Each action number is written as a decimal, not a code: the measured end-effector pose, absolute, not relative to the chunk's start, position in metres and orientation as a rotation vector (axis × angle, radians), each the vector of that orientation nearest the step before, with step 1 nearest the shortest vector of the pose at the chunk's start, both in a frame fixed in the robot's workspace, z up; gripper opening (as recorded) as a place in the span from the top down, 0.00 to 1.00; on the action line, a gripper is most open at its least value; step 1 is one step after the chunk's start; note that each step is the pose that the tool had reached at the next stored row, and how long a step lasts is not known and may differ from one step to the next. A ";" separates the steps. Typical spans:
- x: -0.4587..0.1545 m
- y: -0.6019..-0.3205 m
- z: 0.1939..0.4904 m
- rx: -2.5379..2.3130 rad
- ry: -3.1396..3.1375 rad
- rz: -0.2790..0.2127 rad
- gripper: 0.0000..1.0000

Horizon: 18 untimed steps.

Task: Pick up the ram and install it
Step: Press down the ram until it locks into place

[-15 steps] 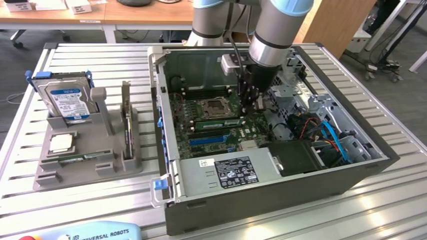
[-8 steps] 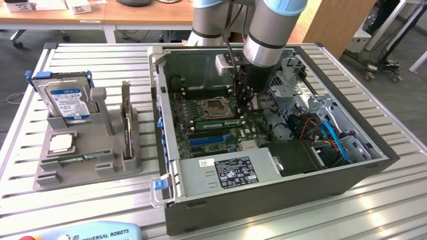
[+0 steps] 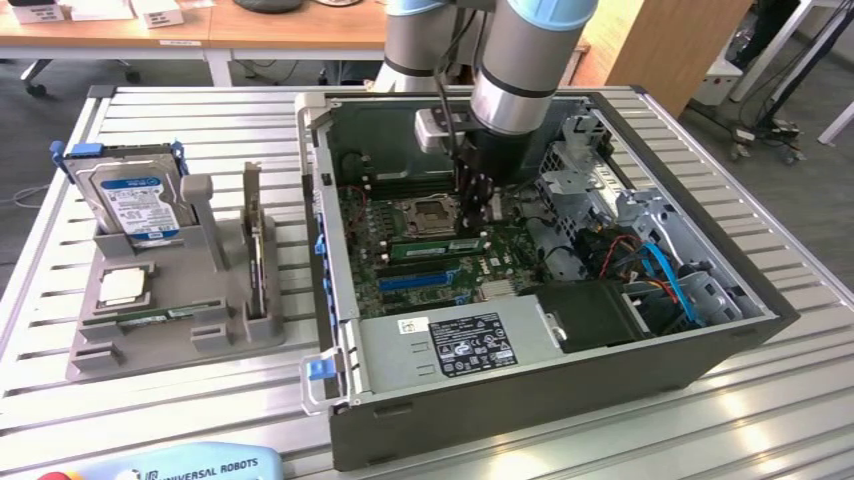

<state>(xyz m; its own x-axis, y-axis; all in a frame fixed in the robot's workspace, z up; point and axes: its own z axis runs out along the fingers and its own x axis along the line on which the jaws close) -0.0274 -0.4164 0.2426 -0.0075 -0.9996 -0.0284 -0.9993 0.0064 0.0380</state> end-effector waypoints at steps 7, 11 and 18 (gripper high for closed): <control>-0.042 -0.416 0.243 2.208 -2.224 -0.074 0.90; -0.050 -0.416 0.243 2.208 -2.224 -0.074 0.90; -0.064 -0.416 0.243 2.208 -2.224 -0.074 0.90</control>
